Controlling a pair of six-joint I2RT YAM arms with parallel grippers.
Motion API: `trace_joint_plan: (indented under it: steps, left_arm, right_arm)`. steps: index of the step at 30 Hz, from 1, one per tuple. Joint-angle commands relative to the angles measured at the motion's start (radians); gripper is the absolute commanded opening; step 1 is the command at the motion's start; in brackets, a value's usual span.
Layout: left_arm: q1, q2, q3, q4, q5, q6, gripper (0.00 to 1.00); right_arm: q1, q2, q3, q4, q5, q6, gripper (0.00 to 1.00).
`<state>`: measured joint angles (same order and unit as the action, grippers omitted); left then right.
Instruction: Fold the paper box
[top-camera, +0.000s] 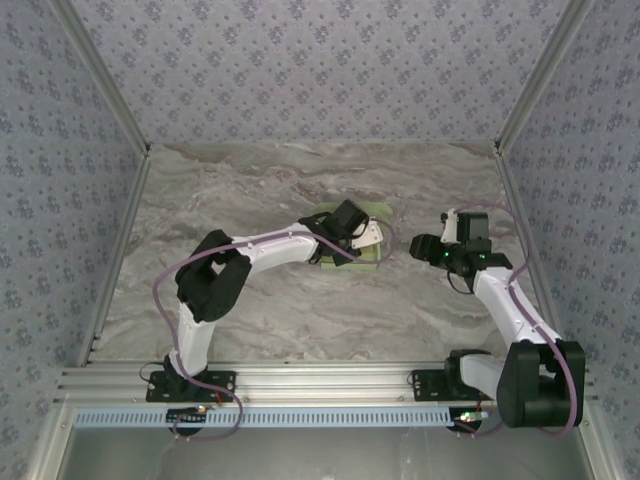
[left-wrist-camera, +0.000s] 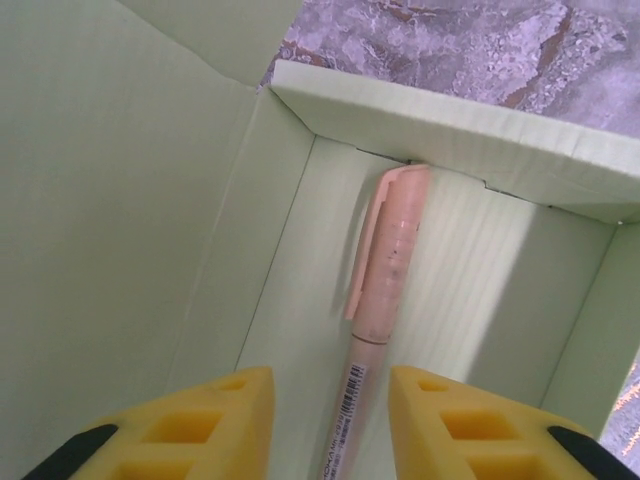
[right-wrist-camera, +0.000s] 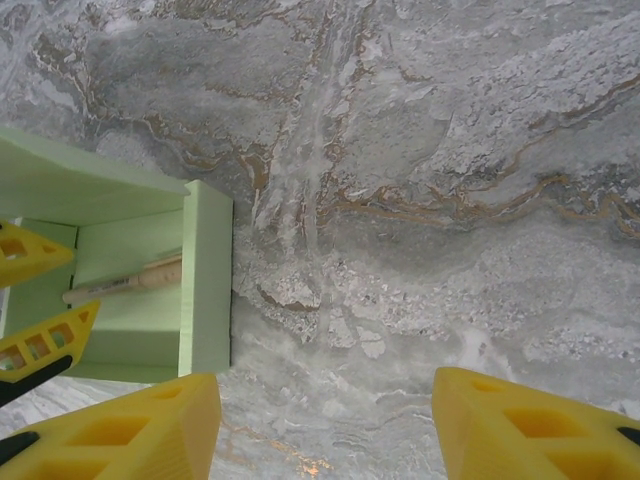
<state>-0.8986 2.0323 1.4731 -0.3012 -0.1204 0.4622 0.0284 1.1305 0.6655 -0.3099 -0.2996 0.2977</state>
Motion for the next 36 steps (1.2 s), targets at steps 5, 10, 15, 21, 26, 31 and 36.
trace_joint_plan:
  steps: [5,10,15,21,26,31,36]
  left_arm:
    - [-0.001,-0.154,-0.061,0.022,0.043,-0.084,0.41]
    - [0.019,-0.335,-0.217,0.095,0.058,-0.193,0.49]
    - [0.154,-0.513,-0.385,0.155,0.149,-0.352,0.52]
    - [0.367,-0.587,-0.474,0.195,0.369,-0.390,0.61]
    - [0.473,-0.556,-0.482,0.237,0.532,-0.347,0.68]
    - [0.491,-0.477,-0.417,0.180,0.639,-0.261,0.70]
    - [0.483,-0.382,-0.332,0.131,0.729,-0.202,0.70]
  right_arm:
    - [0.091,-0.027,-0.002,0.066,0.040,-0.049,0.60]
    - [0.151,-0.030,-0.037,0.235,0.056,-0.136,0.59]
    - [0.156,0.005,-0.042,0.350,0.023,-0.277,0.59]
    - [0.140,0.090,0.007,0.408,-0.103,-0.484,0.59]
    - [0.131,0.172,0.069,0.400,-0.169,-0.652,0.57]
    - [0.130,0.254,0.151,0.317,-0.191,-0.756,0.56]
    - [0.107,0.303,0.206,0.260,-0.235,-0.809,0.54]
